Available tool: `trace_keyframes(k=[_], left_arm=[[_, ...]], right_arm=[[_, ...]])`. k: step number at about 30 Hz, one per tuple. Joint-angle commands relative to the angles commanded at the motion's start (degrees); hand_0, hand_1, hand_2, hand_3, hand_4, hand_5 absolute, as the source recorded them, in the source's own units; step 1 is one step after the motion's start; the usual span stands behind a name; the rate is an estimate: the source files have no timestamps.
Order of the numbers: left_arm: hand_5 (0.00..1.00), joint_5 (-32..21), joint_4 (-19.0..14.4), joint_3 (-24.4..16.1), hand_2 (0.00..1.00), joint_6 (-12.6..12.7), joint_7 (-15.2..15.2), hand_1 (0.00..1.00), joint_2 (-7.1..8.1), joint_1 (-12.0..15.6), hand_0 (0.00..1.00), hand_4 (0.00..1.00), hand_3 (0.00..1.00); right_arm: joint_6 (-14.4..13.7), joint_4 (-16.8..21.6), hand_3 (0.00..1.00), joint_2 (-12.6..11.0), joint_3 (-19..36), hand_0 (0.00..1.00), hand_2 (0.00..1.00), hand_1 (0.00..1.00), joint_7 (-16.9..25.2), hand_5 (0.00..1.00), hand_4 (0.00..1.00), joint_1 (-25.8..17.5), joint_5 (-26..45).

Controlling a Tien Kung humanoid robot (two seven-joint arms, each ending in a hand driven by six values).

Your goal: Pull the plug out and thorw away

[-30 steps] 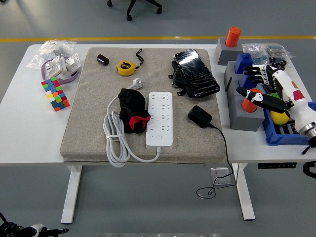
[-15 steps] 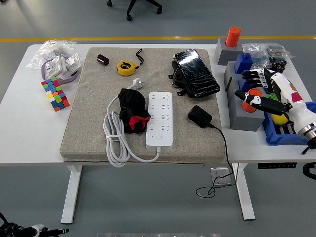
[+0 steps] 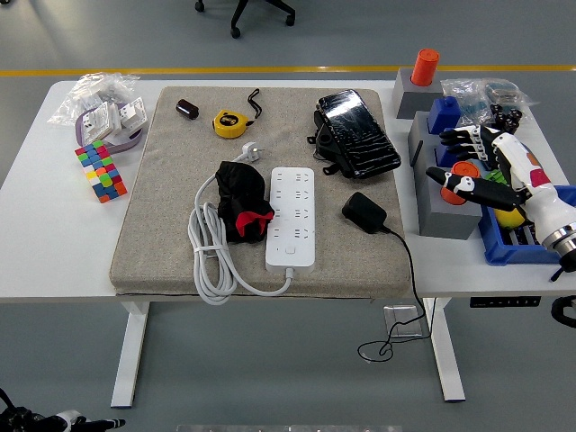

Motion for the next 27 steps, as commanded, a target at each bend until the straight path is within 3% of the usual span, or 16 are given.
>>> trace_keyframes(k=[27], left_arm=[[0.597, 0.0, 0.1, -0.4, 0.704, -0.1, 0.0, 0.681, -0.1, 0.2, 0.544, 0.874, 0.685]], right_arm=[[-0.6, 0.4, 0.645, 0.3, 0.9, 0.683, 0.695, 0.678, -0.3, 0.445, 0.998, -0.6, -0.1]])
